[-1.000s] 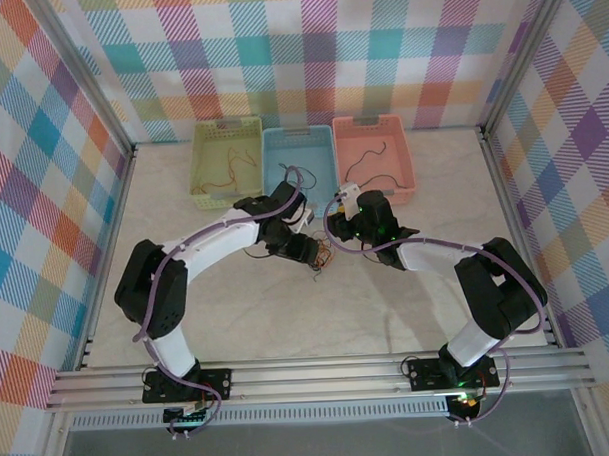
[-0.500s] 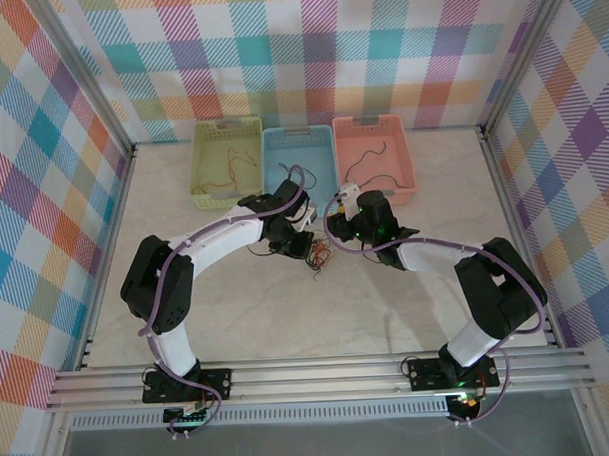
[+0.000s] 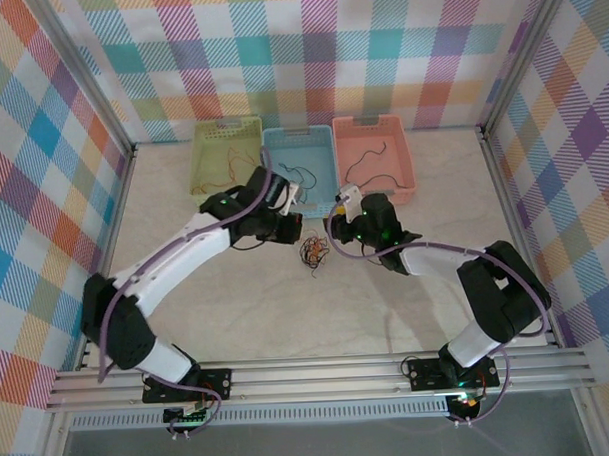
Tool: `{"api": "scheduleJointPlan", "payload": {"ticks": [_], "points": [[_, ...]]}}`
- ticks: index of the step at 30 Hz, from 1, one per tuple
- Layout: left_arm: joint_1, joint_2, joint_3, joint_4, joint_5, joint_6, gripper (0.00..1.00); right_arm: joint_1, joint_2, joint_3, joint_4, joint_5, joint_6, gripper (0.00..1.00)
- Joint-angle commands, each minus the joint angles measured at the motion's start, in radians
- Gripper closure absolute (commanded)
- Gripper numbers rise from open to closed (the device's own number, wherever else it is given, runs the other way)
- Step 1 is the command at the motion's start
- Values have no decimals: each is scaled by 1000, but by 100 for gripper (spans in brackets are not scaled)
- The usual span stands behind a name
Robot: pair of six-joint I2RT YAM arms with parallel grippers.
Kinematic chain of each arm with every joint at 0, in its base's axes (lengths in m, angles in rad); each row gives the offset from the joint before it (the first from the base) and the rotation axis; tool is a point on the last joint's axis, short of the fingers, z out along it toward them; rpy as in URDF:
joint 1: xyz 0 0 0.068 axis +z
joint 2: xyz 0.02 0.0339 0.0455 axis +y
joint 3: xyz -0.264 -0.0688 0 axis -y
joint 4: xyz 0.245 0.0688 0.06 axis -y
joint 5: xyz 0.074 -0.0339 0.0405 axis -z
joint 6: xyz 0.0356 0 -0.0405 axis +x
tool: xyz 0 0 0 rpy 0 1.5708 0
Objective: Untangle the cables
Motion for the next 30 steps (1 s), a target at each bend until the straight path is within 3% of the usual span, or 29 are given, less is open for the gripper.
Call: {"api": "scheduleJointPlan", "payload": {"ticks": [1,7,16,25,30], "points": [[-5,-36,30,-71,-33,-45,100,11,-43,-45,184,-152,-28,58],[4,-56,53,-91,-49,-60,100,39,-50,-94,313,-336,-88,58],[4,-72,82,-80,7,-72,100,68,-10,-74,318,-484,-134,53],[4,-93,136,-77,102,-96,100,97,16,-43,256,-486,-215,53],[2,-115,142,-67,173,-111,100,113,50,1,198,-295,-217,57]]}}
